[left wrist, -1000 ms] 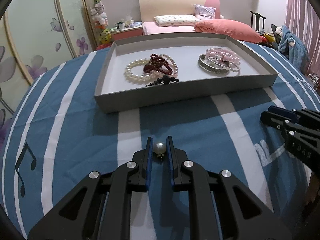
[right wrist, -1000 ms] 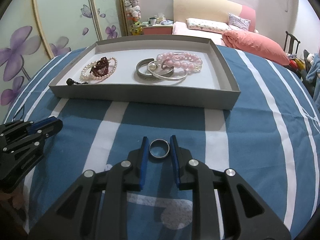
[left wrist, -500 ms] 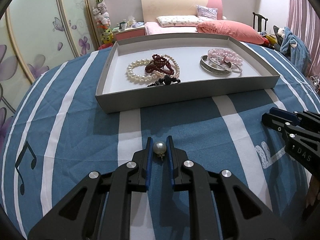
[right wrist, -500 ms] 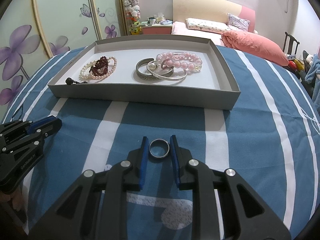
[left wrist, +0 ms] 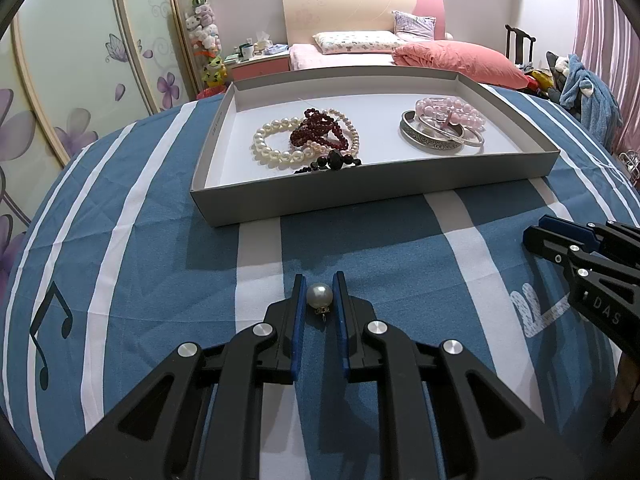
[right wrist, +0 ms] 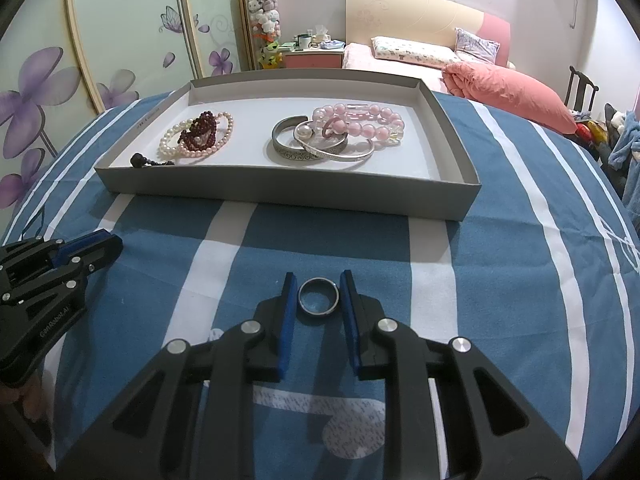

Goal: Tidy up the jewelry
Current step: 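Lift the silver ring with the right tool while the left tool lifts the pearl earring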

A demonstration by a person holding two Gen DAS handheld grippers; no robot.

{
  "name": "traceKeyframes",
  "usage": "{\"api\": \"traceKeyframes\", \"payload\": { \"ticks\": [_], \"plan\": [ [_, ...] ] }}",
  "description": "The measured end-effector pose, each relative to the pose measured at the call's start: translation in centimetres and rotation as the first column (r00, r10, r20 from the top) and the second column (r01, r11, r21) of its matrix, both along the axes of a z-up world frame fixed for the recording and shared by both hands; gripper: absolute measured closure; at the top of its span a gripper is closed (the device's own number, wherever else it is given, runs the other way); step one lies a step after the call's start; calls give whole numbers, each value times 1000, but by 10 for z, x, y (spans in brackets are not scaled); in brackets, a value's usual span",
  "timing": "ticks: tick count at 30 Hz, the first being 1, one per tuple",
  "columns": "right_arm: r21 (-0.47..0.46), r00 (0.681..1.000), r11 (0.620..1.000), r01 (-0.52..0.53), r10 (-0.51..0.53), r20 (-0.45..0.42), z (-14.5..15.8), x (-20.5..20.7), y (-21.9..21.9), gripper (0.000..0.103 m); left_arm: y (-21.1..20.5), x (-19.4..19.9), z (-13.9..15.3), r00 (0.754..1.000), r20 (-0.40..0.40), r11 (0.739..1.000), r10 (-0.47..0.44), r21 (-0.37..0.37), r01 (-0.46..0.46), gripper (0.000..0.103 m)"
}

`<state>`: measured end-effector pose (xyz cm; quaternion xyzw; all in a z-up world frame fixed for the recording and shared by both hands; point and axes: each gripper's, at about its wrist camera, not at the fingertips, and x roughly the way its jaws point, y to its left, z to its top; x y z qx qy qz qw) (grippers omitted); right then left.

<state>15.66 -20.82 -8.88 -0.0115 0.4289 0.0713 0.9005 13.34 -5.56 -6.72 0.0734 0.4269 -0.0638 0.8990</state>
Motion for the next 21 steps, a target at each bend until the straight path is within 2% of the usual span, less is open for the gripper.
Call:
{"api": "traceKeyframes", "payload": {
  "ticks": [10, 14, 18, 21],
  "plan": [
    [-8, 1000, 1000, 16, -16, -1, 0, -4, 2, 81, 5, -1, 0, 1000, -4, 1000, 6, -28, -6, 89],
    [32, 1000, 999, 11, -10, -14, 1, -9, 1, 81, 11, -6, 0, 1000, -10, 999, 14, -47, -14, 89],
    [111, 1000, 994, -11, 13, -21, 2, -14, 4, 81, 22, -11, 1, 999, -26, 994, 24, -107, -27, 89],
    [138, 1000, 990, -17, 17, 4, 7, -18, 5, 81, 30, -14, 4, 999, -19, 987, 38, -154, -40, 89]
  ]
}}
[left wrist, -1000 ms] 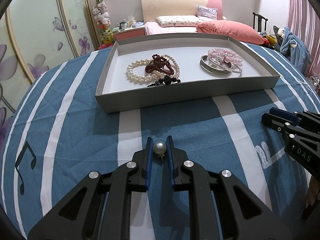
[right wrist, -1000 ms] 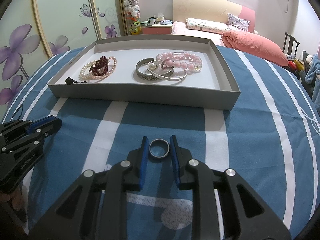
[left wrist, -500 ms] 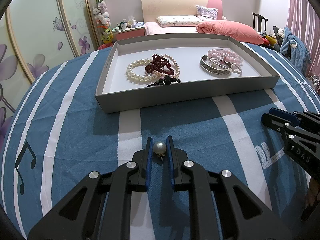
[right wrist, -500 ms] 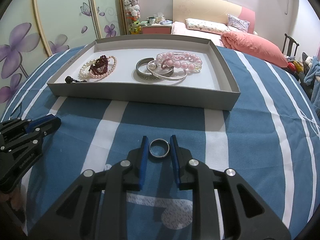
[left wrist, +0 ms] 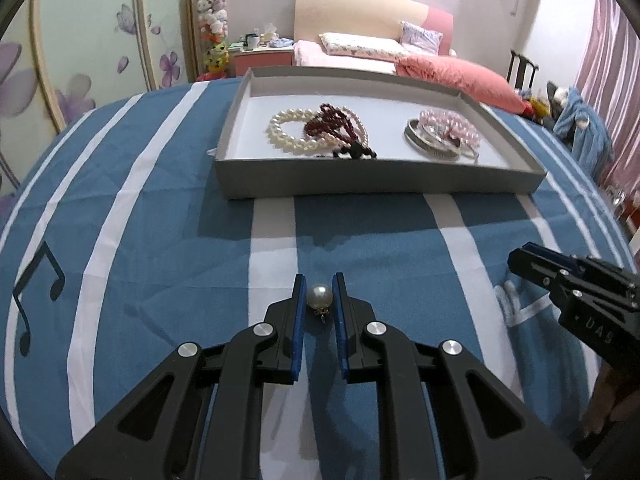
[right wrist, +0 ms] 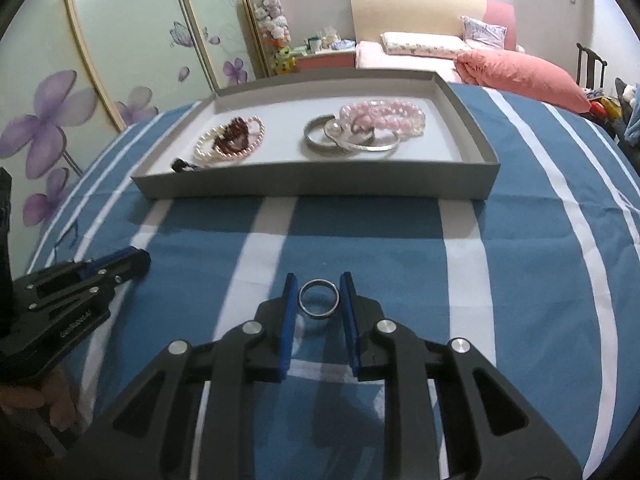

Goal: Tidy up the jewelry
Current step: 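Lift the silver ring with the right tool while the left tool lifts the pearl earring, then carry the ring over the tray with the right tool while the left tool carries the earring there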

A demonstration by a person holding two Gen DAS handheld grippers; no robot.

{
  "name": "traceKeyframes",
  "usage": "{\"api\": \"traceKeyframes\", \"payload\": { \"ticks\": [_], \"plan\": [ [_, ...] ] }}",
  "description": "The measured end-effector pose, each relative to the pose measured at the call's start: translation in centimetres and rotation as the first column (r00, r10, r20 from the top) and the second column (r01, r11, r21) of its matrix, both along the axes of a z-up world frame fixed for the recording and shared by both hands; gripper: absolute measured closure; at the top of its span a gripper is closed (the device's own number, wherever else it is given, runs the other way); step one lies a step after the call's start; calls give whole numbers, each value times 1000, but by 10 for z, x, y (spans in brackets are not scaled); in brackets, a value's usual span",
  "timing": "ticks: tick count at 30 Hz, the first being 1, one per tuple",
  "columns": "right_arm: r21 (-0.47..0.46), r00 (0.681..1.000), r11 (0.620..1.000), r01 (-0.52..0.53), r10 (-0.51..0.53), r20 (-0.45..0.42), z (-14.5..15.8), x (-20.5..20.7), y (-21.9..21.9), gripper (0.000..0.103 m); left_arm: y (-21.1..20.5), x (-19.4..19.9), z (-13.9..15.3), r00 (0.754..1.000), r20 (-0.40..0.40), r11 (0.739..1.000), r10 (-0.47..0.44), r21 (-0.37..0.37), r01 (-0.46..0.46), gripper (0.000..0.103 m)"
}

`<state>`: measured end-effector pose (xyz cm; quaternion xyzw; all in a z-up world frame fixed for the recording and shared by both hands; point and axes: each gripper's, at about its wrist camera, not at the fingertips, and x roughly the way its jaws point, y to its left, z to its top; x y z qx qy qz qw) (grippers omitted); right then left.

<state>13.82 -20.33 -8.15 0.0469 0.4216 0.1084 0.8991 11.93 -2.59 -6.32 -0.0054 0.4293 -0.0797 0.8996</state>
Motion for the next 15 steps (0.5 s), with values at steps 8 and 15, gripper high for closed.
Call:
{"api": "traceKeyframes", "payload": {
  "ticks": [8, 15],
  "plan": [
    [40, 988, 999, 18, -24, 153, 37, -16, -1, 81, 7, -17, 34, 987, 159, 997, 32, -76, -20, 89],
    [39, 934, 997, 69, -79, 349, 74, -28, 2, 81, 0, -28, 65, 941, 336, 998, 49, -53, -33, 89]
  ]
}}
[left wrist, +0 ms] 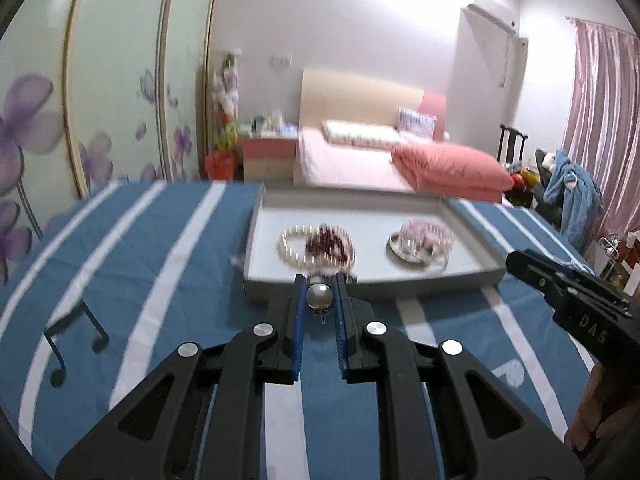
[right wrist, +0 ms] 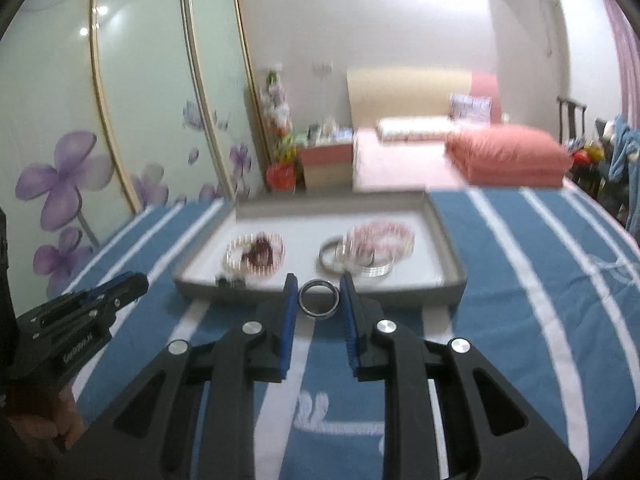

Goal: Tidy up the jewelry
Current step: 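Carry the ring over the tray with the right tool while the left tool carries the earring there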

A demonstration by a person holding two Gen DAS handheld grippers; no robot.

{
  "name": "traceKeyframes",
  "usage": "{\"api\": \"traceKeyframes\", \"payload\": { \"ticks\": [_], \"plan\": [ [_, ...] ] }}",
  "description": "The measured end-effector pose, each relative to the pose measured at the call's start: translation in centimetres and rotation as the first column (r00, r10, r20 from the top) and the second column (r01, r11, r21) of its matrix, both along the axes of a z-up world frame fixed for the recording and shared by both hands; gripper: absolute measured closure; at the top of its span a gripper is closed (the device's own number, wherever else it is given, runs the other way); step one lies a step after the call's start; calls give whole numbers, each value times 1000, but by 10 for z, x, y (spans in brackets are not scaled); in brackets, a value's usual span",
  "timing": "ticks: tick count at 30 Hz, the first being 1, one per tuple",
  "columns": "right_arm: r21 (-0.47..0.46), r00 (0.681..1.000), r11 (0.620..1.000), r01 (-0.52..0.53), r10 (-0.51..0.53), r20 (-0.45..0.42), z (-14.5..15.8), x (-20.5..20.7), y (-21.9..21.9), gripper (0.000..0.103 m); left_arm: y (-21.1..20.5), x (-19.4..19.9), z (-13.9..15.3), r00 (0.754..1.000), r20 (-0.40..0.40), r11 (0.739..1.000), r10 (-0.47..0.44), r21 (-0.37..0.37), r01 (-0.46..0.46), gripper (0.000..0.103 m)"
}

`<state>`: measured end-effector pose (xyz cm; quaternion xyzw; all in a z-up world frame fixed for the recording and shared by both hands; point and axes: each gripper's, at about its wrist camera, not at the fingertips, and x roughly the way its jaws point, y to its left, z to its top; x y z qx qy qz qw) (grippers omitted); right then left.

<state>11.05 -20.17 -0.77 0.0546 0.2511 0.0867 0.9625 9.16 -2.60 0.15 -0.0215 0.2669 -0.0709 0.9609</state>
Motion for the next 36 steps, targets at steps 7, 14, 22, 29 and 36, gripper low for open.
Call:
{"api": "traceKeyframes", "payload": {
  "ticks": [7, 14, 22, 29, 36],
  "plan": [
    [-60, 977, 995, 81, -67, 203, 26, -15, 5, 81, -11, -1, 15, 994, 110, 999, 7, 31, -11, 89],
    [-93, 960, 990, 105, -77, 269, 31, -12, 7, 81, -20, -1, 19, 987, 160, 999, -17, 43, 10, 89],
    [-87, 962, 990, 114, -88, 259, 30, -1, 4, 81, -23, 7, 20, 986, 167, 999, -14, 52, 5, 89],
    [-87, 961, 989, 121, -95, 260, 27, 3, 8, 81, -25, 8, 16, 987, 160, 999, -10, 54, 1, 89],
    [-85, 961, 989, 123, -98, 257, 24, 4, 9, 81, -28, 13, 17, 988, 153, 998, 9, 63, -19, 89]
  ]
}}
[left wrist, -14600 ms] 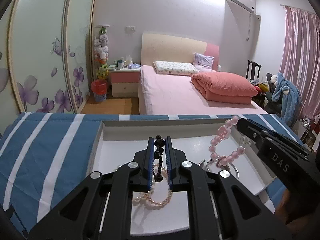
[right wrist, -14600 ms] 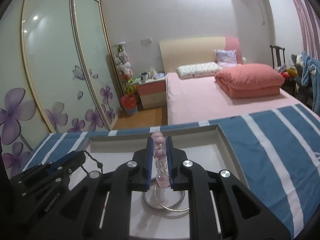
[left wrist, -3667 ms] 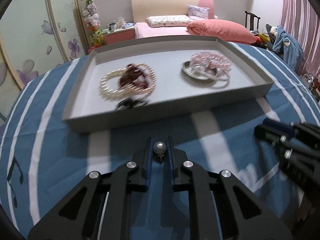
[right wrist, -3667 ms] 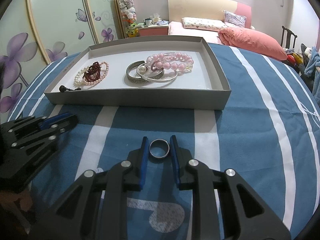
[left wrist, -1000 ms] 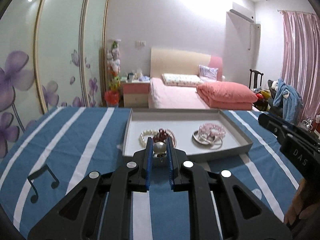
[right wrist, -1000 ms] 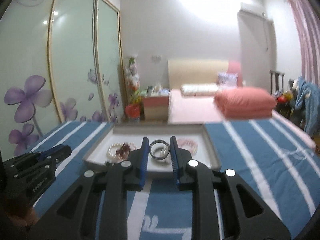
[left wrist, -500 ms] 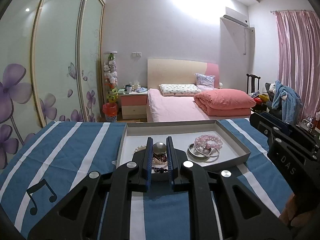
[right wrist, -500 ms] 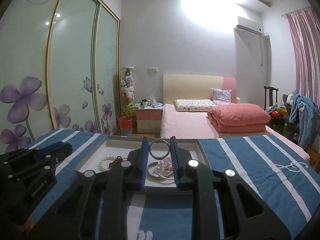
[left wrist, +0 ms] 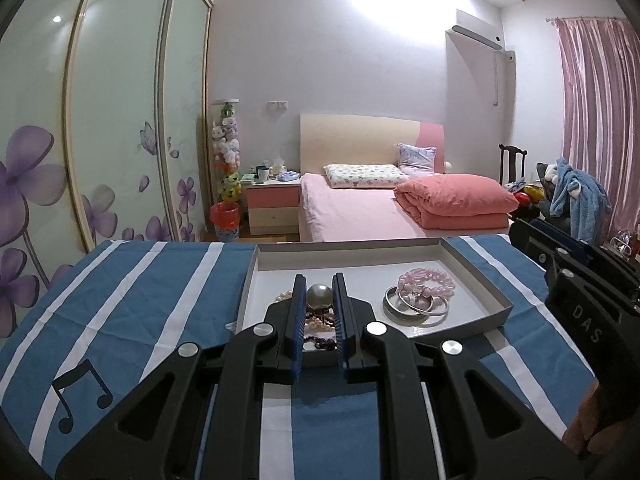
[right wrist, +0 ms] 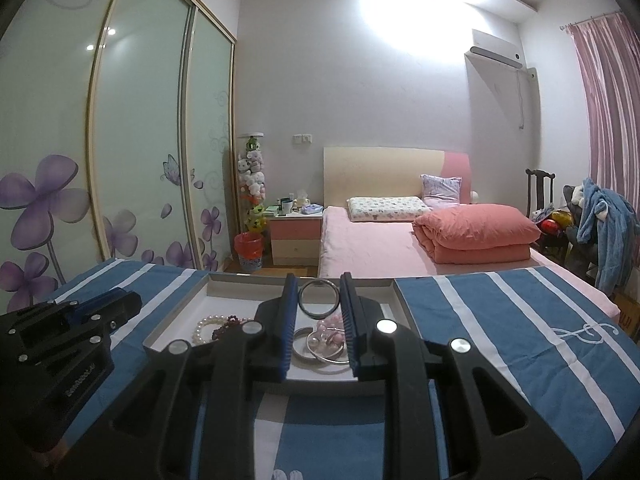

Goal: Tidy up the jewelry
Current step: 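Carry the ring over the tray with the right tool while the left tool carries the earring there, then open the right tool to drop the ring while the left tool releases the earring into the tray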

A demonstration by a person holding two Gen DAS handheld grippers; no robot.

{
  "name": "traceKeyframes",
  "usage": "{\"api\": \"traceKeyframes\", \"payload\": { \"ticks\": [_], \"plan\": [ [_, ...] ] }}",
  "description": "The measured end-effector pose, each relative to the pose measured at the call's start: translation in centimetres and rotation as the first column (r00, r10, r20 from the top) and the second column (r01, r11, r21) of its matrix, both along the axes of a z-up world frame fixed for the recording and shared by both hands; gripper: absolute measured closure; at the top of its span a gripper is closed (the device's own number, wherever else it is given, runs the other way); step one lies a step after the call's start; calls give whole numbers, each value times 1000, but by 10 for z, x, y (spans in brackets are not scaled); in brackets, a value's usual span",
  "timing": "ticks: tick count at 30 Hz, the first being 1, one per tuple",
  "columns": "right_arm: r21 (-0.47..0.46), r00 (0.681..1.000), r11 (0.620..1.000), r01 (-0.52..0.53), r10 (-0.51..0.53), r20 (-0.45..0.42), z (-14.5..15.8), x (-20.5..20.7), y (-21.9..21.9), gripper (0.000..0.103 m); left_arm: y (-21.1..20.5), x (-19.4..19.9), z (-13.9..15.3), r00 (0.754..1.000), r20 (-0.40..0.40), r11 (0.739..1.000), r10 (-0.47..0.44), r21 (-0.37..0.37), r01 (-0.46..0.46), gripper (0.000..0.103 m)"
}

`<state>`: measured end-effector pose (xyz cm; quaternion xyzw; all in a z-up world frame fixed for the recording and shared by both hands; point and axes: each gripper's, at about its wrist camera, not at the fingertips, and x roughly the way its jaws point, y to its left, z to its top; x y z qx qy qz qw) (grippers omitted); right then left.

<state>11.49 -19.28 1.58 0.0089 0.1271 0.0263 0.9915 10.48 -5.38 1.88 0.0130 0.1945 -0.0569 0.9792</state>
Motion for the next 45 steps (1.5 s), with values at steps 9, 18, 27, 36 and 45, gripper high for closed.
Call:
{"api": "traceKeyframes", "payload": {
  "ticks": [9, 18, 27, 36, 45],
  "plan": [
    [3, 1000, 1000, 0, 1, -1, 0, 3, 0, 81, -5, 11, 1, 1000, -14, 1000, 17, 11, -17, 89],
    [61, 997, 998, 10, -5, -82, -15, 56, -11, 81, -13, 59, -6, 996, -88, 1000, -1, -18, 0, 89],
    [96, 988, 995, 1, 14, -152, -27, 101, -13, 81, -22, 90, -21, 990, -138, 1000, -20, -13, 18, 89],
    [149, 966, 989, -22, 60, -253, -49, 131, -17, 78, -26, 111, -36, 978, -201, 999, -49, -24, 45, 89],
    [179, 972, 984, 13, 30, -235, -40, 127, -30, 65, -11, 113, -36, 976, -216, 998, -22, -56, 10, 87]
  ]
}}
